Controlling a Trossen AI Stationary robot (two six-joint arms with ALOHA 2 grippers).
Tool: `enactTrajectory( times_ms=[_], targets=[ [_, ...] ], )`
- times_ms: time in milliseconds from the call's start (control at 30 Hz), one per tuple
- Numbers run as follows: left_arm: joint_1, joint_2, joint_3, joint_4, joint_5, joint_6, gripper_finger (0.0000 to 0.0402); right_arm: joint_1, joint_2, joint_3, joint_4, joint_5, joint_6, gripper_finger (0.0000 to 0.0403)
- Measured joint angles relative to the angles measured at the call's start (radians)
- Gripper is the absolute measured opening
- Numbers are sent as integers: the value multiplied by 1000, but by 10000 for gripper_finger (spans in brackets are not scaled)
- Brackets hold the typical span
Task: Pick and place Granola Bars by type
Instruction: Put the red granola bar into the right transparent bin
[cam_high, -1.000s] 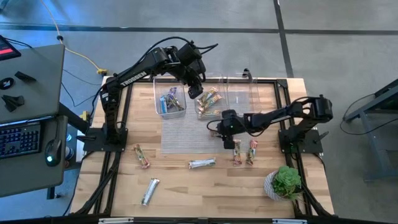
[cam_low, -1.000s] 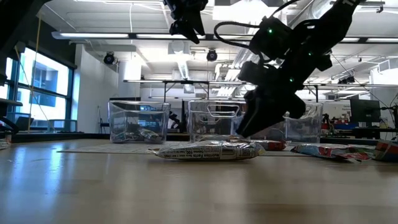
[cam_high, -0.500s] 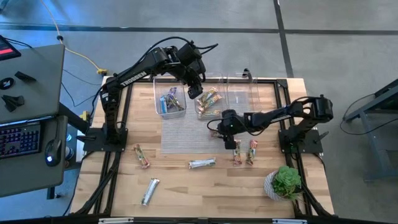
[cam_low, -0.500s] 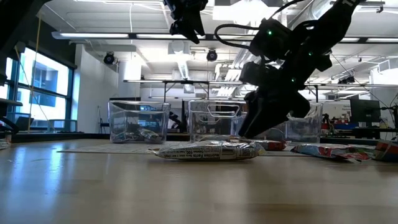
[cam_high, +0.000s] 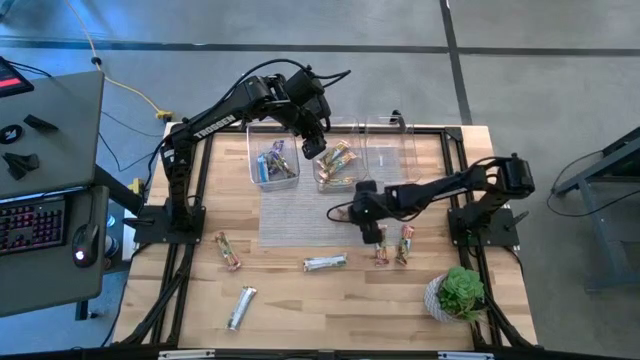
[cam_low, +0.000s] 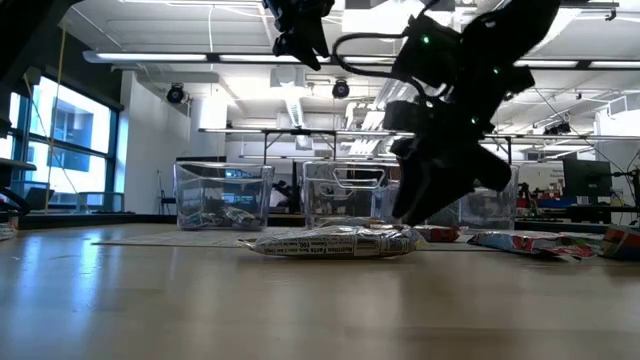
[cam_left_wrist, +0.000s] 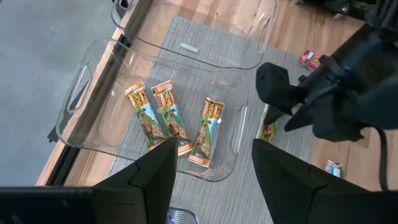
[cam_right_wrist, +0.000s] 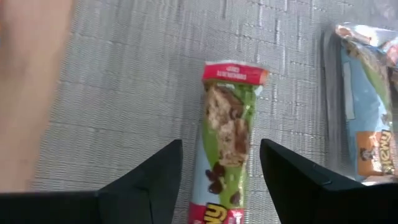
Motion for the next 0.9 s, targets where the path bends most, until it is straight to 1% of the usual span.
enactTrajectory(
  times_ms=[133, 267, 533, 633, 733, 900],
  targets=[
    [0, 0, 0, 0, 0, 0, 202, 2, 0, 28, -49, 0, 49, 200],
    [0, 0, 0, 0, 0, 0, 202, -8, 8, 27, -69, 3, 56, 200],
    [0, 0, 0, 0, 0, 0, 202, -14, 104, 34, -54, 8, 38, 200],
    [0, 0, 0, -1, 0, 0, 202, -14, 117, 34, -56, 9, 36, 198],
    [0, 0, 0, -2, 0, 0, 202, -14, 106, 32, -63, 6, -3, 186],
    [0, 0, 0, -2, 0, 1, 202, -20, 79, 30, -69, -13, -16, 137]
  ],
)
